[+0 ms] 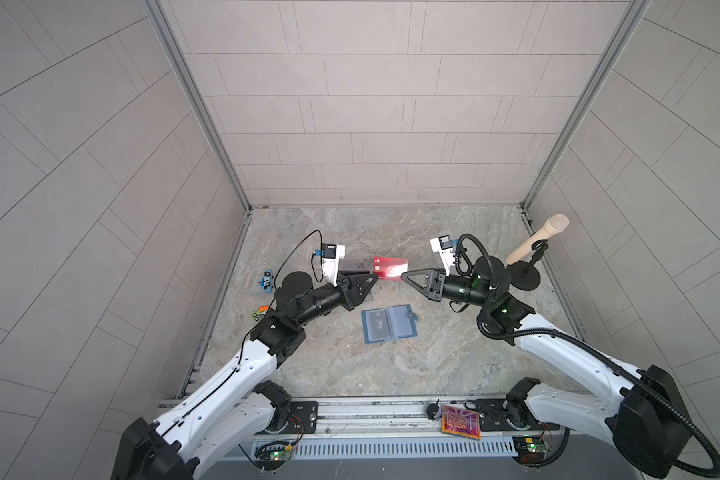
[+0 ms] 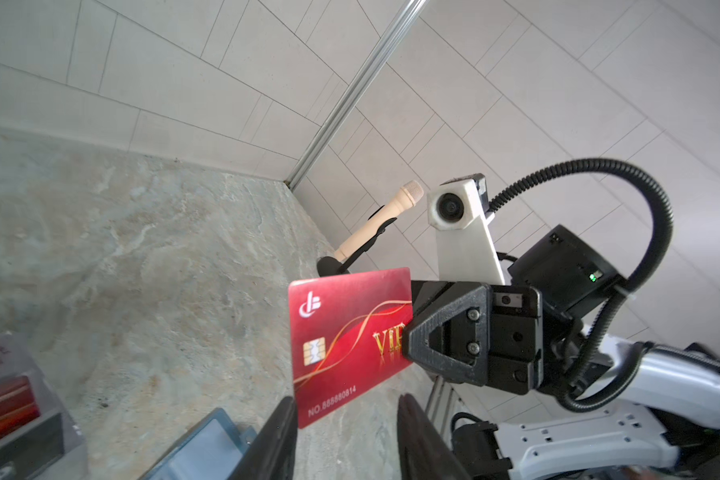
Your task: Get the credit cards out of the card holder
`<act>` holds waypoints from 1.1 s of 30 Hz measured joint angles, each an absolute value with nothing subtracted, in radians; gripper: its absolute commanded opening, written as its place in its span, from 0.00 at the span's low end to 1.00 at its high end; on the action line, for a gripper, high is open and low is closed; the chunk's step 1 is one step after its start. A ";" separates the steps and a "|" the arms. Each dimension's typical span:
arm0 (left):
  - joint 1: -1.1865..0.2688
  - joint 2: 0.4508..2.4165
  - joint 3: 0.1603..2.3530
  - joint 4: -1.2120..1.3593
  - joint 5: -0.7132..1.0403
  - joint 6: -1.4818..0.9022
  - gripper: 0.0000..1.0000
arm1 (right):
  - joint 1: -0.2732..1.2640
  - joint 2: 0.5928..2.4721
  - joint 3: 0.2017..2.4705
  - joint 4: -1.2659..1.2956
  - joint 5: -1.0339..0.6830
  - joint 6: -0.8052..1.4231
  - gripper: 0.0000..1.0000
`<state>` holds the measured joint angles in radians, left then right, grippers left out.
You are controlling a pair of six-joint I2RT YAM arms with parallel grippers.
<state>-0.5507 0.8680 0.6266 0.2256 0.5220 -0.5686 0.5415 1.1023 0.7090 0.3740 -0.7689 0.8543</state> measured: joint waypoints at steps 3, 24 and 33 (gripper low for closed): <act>-0.549 0.851 0.709 0.041 0.508 -0.438 0.60 | 0.546 1.095 0.769 0.200 -0.781 0.741 0.00; -0.528 0.982 1.090 -0.740 0.856 0.208 0.51 | 0.651 1.181 1.055 -0.493 -1.018 0.148 0.00; -0.528 1.011 1.097 -0.805 0.953 0.283 0.42 | 0.694 1.208 1.085 -0.524 -1.038 0.108 0.00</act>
<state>-0.5282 1.0115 1.0966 -0.8051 0.9531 0.2832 0.6945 1.2083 1.0855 -0.5240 -1.0378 0.1078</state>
